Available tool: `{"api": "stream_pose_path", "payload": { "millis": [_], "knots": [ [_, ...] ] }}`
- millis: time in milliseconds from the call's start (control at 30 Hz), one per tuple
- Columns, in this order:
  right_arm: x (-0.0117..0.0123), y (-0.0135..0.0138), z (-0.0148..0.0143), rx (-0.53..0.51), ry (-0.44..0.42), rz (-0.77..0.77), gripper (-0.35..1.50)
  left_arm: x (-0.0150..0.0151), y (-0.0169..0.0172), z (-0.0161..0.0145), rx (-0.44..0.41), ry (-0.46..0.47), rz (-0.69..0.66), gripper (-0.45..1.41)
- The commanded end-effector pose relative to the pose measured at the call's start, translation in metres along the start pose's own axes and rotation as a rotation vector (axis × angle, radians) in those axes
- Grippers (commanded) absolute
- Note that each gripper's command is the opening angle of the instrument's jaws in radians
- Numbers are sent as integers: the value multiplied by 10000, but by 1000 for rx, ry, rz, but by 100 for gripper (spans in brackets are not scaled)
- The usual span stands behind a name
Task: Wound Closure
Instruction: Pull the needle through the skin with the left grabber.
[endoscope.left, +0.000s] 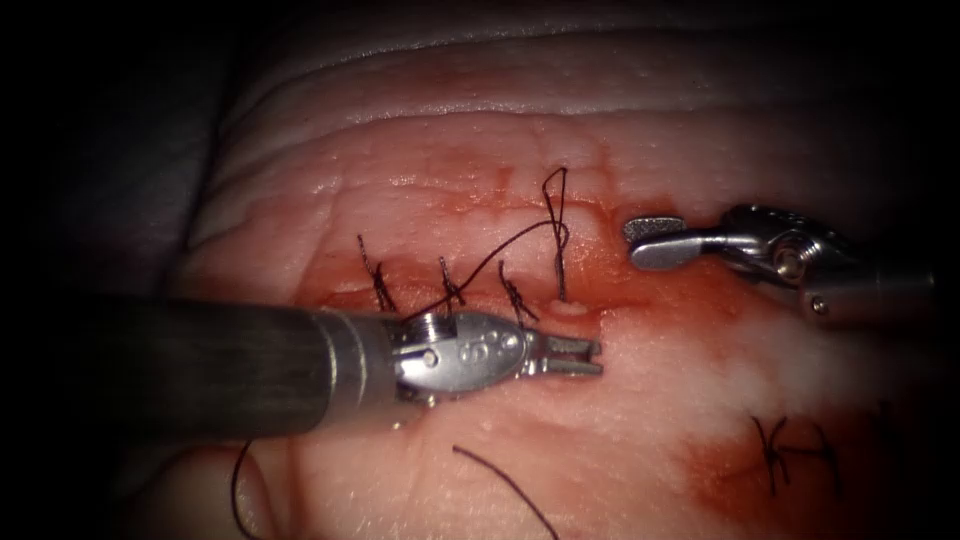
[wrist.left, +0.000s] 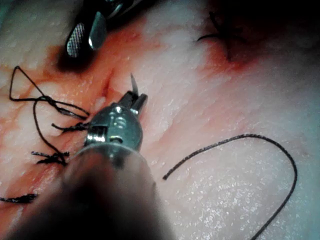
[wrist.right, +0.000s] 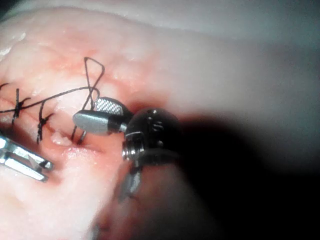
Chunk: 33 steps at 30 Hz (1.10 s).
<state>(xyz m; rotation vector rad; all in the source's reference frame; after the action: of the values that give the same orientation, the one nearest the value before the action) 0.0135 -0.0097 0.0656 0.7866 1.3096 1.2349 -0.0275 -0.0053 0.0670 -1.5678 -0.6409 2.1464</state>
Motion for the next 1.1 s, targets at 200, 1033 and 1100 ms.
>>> {"api": "stream_pose_path", "payload": {
  "millis": [200,1033,1100],
  "knots": [
    [-11,-4,10,17,-29,-4,15,19,9,-6,-140,105,-255,-45],
    [-28,-72,27,-11,-155,-719,79,92,66,-98,-403,335,-364,-45],
    [-35,-73,35,-18,-158,-767,104,98,70,-107,-356,354,-223,-45]
  ]
}}
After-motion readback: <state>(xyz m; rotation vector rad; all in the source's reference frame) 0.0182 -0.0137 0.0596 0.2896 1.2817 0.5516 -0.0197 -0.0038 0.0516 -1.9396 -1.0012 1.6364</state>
